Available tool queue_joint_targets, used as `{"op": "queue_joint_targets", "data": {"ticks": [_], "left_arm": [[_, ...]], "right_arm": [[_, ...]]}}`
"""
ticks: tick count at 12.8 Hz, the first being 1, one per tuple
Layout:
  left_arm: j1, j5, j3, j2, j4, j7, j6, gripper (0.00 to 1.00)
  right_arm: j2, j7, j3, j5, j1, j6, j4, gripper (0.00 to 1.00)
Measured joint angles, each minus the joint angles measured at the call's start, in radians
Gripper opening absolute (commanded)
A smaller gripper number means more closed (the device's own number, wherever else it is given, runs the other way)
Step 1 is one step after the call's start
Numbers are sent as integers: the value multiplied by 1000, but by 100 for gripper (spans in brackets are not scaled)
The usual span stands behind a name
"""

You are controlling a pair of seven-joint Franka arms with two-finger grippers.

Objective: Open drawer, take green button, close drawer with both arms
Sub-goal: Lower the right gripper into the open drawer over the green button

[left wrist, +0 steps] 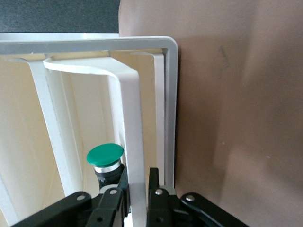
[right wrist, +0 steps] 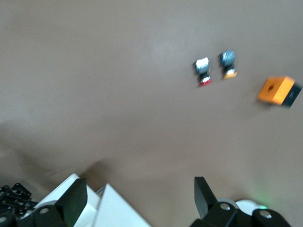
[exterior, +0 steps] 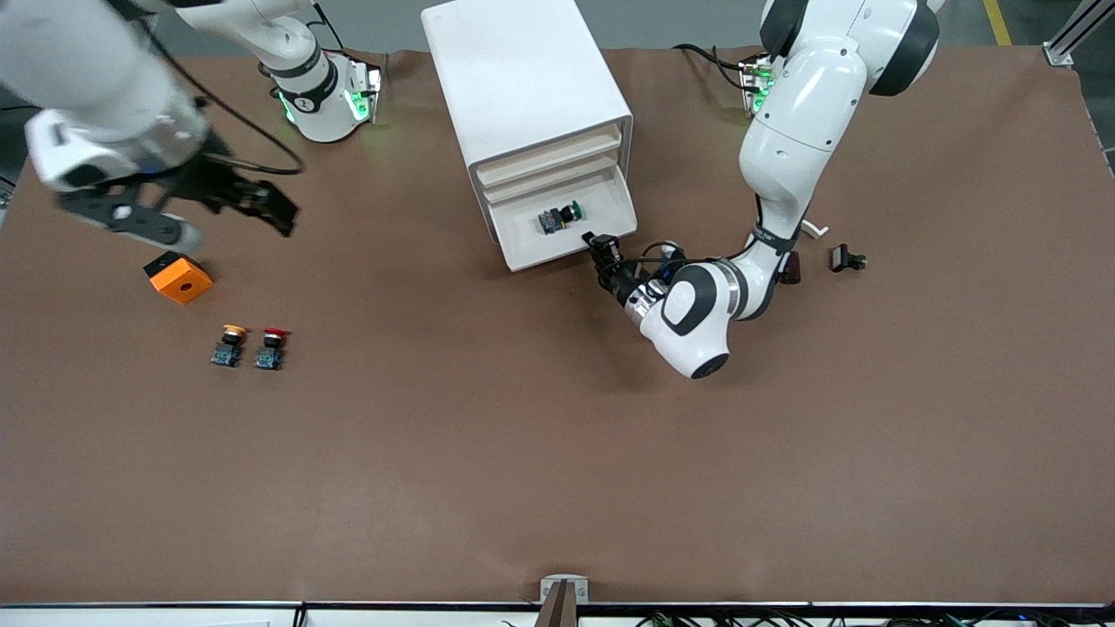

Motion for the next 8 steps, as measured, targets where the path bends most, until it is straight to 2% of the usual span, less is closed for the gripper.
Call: {"op": "queue_joint_targets", "data": {"ticks": [3,5,6,7,8], "left_arm": [[20,0,5,1,2,6,1,21],[34,0,5,2,5,8,1,21],[39,0,6,3,9,9,1,26],[43,0,7,6,13,10,2,43],[47,0,8,9,18,12,4,52]], "right_arm": [[73,329,1,0,155,16,0,100],[119,463,1,0,226,59,1,100],[141,528,1,0,254,73,1,100],[163,588,0,0,276,90,1,100],[189,646,0,2,298,114,0,100]]}}
